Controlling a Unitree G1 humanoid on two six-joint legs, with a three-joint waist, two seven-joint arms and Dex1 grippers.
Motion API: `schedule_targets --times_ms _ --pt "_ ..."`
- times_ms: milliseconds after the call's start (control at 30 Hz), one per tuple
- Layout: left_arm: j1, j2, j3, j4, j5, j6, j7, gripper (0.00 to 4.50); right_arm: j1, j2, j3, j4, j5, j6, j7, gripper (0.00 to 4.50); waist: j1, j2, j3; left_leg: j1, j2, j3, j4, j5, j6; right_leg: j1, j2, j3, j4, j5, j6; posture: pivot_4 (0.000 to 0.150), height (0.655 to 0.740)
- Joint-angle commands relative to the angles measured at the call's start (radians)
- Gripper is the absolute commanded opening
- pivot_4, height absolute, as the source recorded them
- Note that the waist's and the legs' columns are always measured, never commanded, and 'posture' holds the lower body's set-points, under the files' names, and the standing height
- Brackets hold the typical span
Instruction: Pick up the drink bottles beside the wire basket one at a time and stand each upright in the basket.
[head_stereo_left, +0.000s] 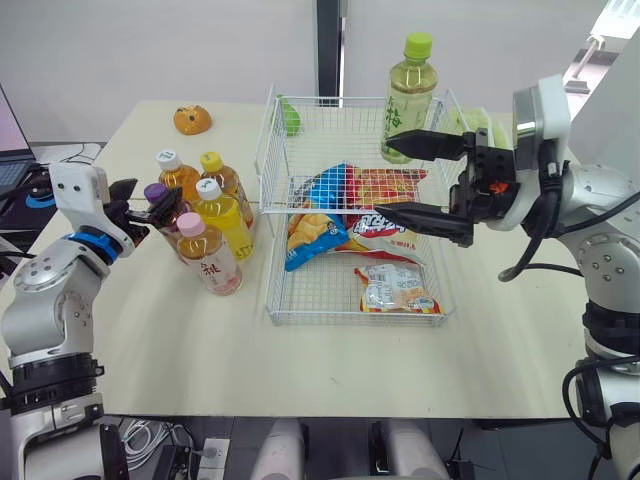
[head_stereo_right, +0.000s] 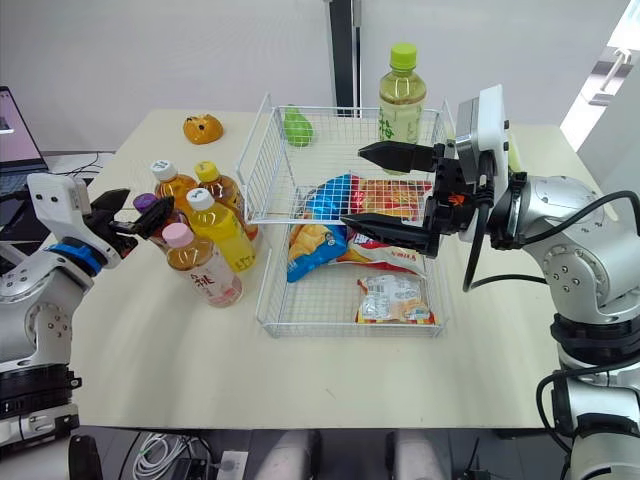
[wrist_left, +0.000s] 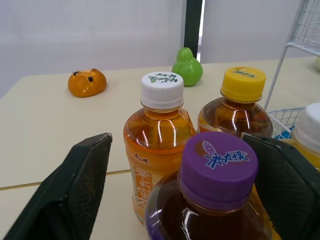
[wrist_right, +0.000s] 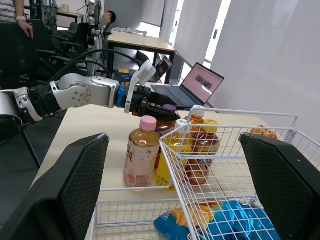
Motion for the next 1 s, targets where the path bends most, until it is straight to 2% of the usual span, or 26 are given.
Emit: schedule_targets --times_ms 33,200,533,667,833,1000 --pt "-0.021 0.002 0.001 -0.007 0.001 -0.023 -0.012 2.94 -0.033 0.001 -0.033 -0.008 0.015 -0.013 -0.013 4.5 0.0 0.0 0.0 0.0 0.0 0.0 0.0 0.0 0.0 0.0 0.0 0.0 0.0 0.0 0.0 0.15 0.74" --pt "-0.022 0.002 -0.005 -0.01 0.0 -0.006 -0.02 1.36 -0.037 0.001 -0.033 -0.004 0.014 -0.015 -0.013 4.5 0.0 0.0 0.0 0.0 0.0 0.0 0.0 0.0 0.0 0.0 0.0 0.0 0.0 0.0 0.0 0.15 0.74" --pt "-0.006 0.01 -0.001 -0.02 -0.002 0.0 -0.03 1.35 -0.039 0.003 -0.031 0.002 0.009 -0.024 -0.009 4.5 0.0 0.0 0.0 0.0 0.0 0.0 0.0 0.0 0.0 0.0 0.0 0.0 0.0 0.0 0.0 0.15 0.74" --pt "0.0 0.026 0.029 -0.055 -0.072 0.034 -0.096 1.35 -0.037 0.002 -0.029 0.001 0.01 -0.025 -0.007 4.5 -0.001 0.0 0.0 0.0 0.0 0.0 0.0 0.0 0.0 0.0 0.0 0.0 0.0 0.0 0.0 0.15 0.74" --pt "0.011 0.102 0.095 -0.068 -0.15 0.098 -0.193 1.35 -0.033 0.003 -0.027 -0.006 0.011 -0.025 -0.006 4.5 -0.008 0.0 0.001 -0.001 0.0 0.0 0.0 0.0 0.0 -0.001 0.0 0.0 0.0 0.0 0.0 0.15 0.74" --pt "0.023 0.234 0.157 -0.052 -0.232 0.196 -0.333 1.35 -0.02 0.011 -0.026 -0.02 0.015 -0.027 -0.011 4.5 -0.014 0.0 0.001 -0.001 0.0 -0.001 -0.001 0.0 0.0 -0.001 0.0 -0.001 -0.001 0.0 0.0 0.15 0.74"
